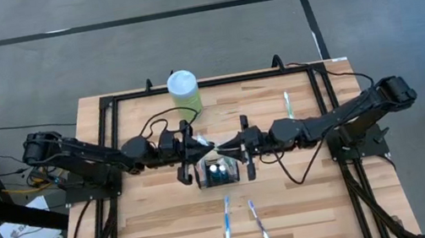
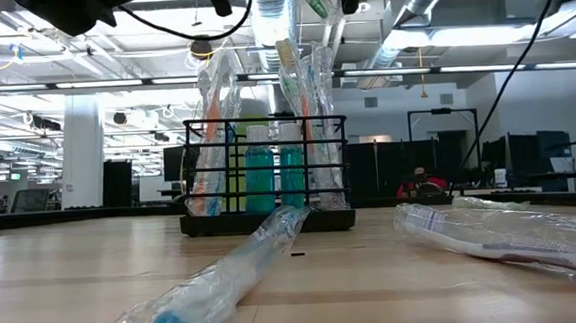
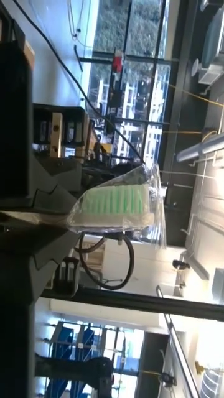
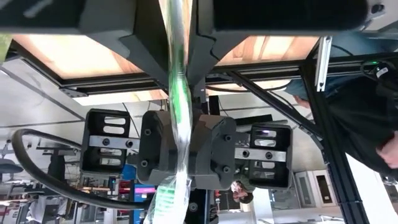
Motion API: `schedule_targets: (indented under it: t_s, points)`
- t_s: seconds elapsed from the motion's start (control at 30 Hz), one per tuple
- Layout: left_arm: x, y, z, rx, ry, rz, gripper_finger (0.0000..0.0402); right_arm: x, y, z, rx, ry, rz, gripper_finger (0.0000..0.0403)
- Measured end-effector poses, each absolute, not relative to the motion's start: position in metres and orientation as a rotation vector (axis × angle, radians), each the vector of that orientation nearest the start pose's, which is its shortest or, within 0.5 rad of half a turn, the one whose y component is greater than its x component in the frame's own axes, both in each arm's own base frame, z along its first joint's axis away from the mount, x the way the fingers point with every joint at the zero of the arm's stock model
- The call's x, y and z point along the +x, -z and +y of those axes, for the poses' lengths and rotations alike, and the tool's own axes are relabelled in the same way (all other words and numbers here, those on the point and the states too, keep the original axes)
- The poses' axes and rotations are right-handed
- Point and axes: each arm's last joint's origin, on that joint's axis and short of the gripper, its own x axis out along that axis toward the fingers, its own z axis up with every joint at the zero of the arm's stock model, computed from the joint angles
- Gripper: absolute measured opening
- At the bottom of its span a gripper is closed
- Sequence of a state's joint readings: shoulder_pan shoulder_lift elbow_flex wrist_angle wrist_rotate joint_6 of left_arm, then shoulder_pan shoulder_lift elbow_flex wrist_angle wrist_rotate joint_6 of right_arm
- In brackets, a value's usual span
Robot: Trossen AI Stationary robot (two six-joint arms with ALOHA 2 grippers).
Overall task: Pick & Place toothbrushing station
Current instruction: Put the left green toothbrush into the wire organizer
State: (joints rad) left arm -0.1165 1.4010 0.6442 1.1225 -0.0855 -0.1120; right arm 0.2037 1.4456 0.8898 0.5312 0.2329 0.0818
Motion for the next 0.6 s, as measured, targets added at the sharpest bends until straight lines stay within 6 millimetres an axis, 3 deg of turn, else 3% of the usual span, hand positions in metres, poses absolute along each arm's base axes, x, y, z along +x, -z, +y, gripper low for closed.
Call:
schedule_targets:
  t_s: [0.27,0.6]
  points:
    - [0.275,-0.280,-0.031,-0.163,0.092,-0.304,0.0016,0.308,-0.291,0.058,0.066,0.035,0.056,0.0056]
    - [0.240,-0.301,-0.029,-0.190,0.096,-0.171,0.0016,0.296,-0.299,0.056,0.067,0.036,0.089,0.0057]
